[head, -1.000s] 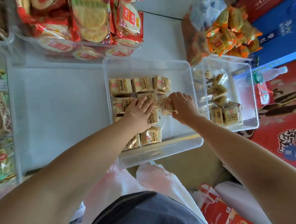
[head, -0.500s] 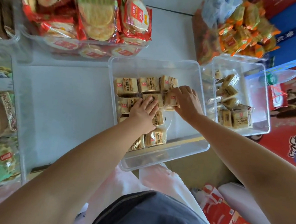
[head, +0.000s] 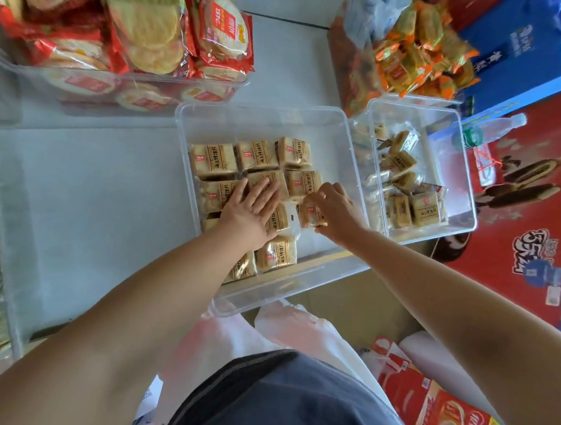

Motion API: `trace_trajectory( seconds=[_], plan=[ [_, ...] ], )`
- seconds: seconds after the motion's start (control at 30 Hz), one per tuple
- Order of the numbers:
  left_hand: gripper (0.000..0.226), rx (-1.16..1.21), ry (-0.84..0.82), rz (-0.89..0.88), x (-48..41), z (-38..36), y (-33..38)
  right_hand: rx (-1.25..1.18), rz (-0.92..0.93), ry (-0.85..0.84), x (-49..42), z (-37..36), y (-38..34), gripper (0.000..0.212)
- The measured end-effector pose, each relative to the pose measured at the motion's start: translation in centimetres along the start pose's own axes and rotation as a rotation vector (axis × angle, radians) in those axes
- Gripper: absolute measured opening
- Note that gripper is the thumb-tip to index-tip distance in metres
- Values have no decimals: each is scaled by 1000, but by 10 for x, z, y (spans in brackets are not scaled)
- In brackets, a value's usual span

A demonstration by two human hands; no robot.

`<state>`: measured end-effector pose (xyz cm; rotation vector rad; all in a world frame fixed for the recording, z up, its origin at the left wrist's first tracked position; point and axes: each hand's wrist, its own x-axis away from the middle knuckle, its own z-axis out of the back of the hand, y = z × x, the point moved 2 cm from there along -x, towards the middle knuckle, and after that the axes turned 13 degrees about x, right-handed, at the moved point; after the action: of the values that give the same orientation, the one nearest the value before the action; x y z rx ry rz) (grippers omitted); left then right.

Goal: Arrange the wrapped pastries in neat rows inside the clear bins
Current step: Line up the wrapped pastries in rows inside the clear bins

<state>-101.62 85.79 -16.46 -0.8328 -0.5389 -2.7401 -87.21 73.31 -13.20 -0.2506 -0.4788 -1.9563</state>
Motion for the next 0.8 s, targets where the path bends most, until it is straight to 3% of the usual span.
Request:
trace_trajectory(
  seconds=[0.17, 0.53, 0.67, 0.8],
  plan=[
    [73, -19, 27, 13, -1, -4, -2, -49, -71, -54, -3, -15, -7, 74],
    [74, 0, 11, 34, -6, -7, 0, -354, -120, -44, 0, -26, -1, 52],
    [74, 27, -1, 35, -9, -10, -1, -405, -150, -148, 4, -23, 1, 53],
    [75, 22, -1, 39, -10, -10, 0, -395, -147, -118, -1, -23, -6, 58]
  ],
)
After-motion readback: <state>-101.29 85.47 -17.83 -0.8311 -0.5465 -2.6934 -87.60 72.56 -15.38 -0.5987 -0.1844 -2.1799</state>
